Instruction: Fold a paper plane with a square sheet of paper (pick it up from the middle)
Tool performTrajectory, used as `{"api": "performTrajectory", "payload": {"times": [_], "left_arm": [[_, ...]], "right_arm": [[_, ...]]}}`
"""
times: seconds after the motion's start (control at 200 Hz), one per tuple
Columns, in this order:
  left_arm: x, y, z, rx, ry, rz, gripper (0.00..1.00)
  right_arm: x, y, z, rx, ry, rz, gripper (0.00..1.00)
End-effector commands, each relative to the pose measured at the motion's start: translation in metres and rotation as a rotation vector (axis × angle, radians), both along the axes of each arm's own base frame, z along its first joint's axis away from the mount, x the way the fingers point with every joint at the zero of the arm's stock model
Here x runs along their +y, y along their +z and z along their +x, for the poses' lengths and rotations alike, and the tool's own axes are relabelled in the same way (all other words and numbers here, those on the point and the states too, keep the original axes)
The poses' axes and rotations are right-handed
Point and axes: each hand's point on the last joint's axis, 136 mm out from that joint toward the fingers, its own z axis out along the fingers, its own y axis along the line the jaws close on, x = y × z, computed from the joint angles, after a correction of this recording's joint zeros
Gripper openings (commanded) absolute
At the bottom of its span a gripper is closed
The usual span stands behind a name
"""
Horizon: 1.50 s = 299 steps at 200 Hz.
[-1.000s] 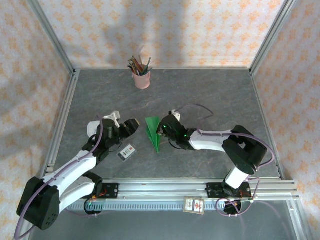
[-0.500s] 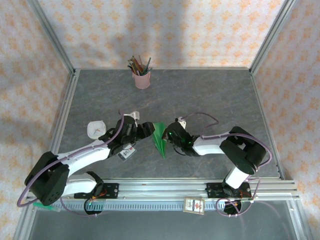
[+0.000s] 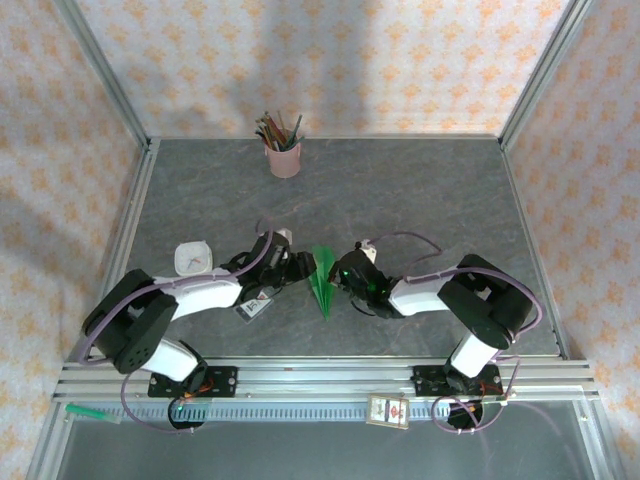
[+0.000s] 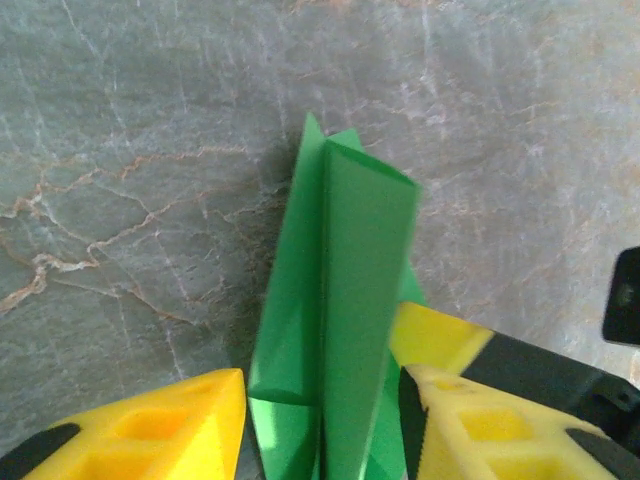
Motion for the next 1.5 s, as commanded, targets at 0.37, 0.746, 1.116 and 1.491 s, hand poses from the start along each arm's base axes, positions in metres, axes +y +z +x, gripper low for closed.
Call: {"api": "performTrajectory", "payload": {"times": [0.37, 0.746, 1.116, 1.491], "left_arm": [[-0.021, 0.015, 0.012, -0.049, -0.038, -0.021, 0.43], [-0.016, 0.023, -0.003, -0.078, -0.019, -0.004, 0.49], [-0.029, 0.0, 0.006, -0.042, -0.053, 0.034, 0.4], [-0.035, -0.026, 0.018, -0.01, -0.062, 0.123, 0.24]], "right_arm": [[-0.002, 0.007, 0.005, -0.016, -0.024, 0.027, 0.02], [-0.002, 0.008, 0.007, -0.019, -0.028, 0.029, 0.02], [-0.003, 0.007, 0.006, -0.016, -0.031, 0.033, 0.02], [0.0, 0.011, 0.007, -0.029, -0.024, 0.049, 0.09]]}}
